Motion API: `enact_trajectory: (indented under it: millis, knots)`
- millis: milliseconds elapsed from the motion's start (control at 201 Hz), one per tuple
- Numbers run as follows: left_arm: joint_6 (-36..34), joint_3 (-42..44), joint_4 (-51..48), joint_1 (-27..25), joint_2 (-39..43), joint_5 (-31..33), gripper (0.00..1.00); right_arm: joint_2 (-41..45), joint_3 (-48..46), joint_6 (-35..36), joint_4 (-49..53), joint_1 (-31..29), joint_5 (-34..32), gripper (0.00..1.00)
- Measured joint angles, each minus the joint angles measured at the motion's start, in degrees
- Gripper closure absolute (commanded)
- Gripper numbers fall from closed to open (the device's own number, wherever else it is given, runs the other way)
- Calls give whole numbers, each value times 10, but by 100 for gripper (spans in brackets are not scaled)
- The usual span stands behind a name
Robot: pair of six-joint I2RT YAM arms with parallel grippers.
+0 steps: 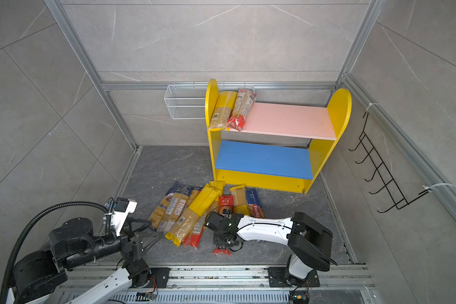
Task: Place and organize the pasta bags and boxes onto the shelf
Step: 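Grasp another red-labelled spaghetti bag with the right gripper and lift it, then carry the red bag to the shelf with the right gripper while the left arm rises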
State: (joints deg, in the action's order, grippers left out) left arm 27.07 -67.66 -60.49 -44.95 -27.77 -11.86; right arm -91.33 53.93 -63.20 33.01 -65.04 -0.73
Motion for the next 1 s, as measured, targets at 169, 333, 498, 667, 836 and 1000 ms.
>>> enact_trajectory:
  millis: [169,333,498,667,836,1000]
  knots:
    - [-8,-16,14,0,-48,0,0,80,4,10,81,0,8,100]
    - [-29,-43,41,0,-106,9,0,173,58,21,142,0,9,100]
    - [-51,-68,57,0,-170,12,0,234,113,29,170,0,7,100]
    - [-71,-114,75,0,-230,5,0,257,173,37,230,0,-9,100]
    - [-91,-185,87,0,-291,-14,0,264,245,51,294,0,-34,100]
    - [-111,-245,96,0,-334,-33,0,275,307,59,351,0,-70,100]
